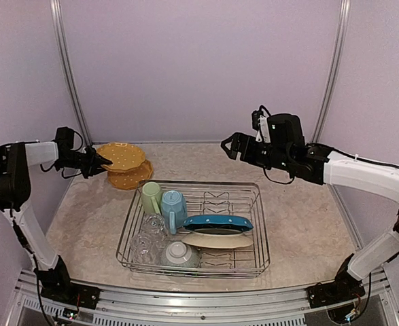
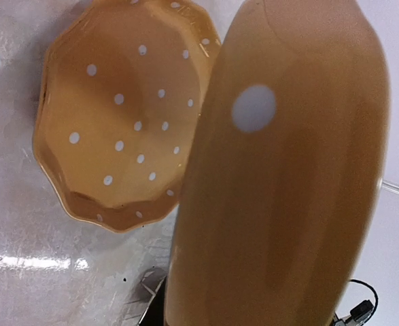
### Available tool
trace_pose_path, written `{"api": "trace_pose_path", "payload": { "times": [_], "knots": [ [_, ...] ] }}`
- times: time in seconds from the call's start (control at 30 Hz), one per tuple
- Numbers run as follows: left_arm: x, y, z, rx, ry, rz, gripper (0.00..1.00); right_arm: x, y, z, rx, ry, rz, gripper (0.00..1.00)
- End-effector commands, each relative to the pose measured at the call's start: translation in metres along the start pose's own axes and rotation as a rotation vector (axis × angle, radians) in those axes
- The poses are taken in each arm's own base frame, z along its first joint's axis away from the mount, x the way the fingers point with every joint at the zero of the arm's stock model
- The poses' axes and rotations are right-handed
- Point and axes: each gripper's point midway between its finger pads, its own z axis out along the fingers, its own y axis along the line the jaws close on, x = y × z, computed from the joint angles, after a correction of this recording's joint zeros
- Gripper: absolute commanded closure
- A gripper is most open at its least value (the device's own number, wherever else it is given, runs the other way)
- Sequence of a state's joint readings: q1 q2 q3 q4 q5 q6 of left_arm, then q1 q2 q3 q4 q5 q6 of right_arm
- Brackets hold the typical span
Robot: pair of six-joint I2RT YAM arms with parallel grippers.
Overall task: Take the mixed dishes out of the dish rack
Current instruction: Place the plate on the plate.
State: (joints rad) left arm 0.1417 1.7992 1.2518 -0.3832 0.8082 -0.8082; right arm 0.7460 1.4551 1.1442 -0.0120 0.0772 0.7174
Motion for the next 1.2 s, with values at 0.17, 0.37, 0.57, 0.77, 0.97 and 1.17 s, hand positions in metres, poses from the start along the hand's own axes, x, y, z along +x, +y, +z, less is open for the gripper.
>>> {"api": "trace_pose_path", "payload": {
  "times": [0.17,0.37,0.57,0.77,0.97,1.17],
  "knots": [
    [-0.017,-0.020,0.015,0.050,0.029,0.056,1.00,0.004,-0.063,-0.023,0.414,0.156,-0.207,0.00],
    [-0.023,-0.004,0.026,0.004,0.035,0.038,0.99,-0.003,-0.070,-0.034,0.469,0.130,-0.223,0.00],
    [-0.027,0.004,0.038,-0.003,0.070,0.032,0.95,-0.006,-0.062,-0.030,0.418,0.113,-0.219,0.00],
    [-0.029,0.004,0.038,-0.011,0.072,0.046,0.85,-0.001,-0.054,-0.021,0.367,0.141,-0.252,0.00],
    [-0.026,0.006,0.042,-0.023,0.085,0.045,0.67,0.010,-0.050,-0.014,0.334,0.213,-0.326,0.00],
    [-0.025,0.009,0.039,-0.127,0.066,0.087,0.40,0.009,-0.042,-0.019,0.345,0.160,-0.426,0.00]
  ]
}}
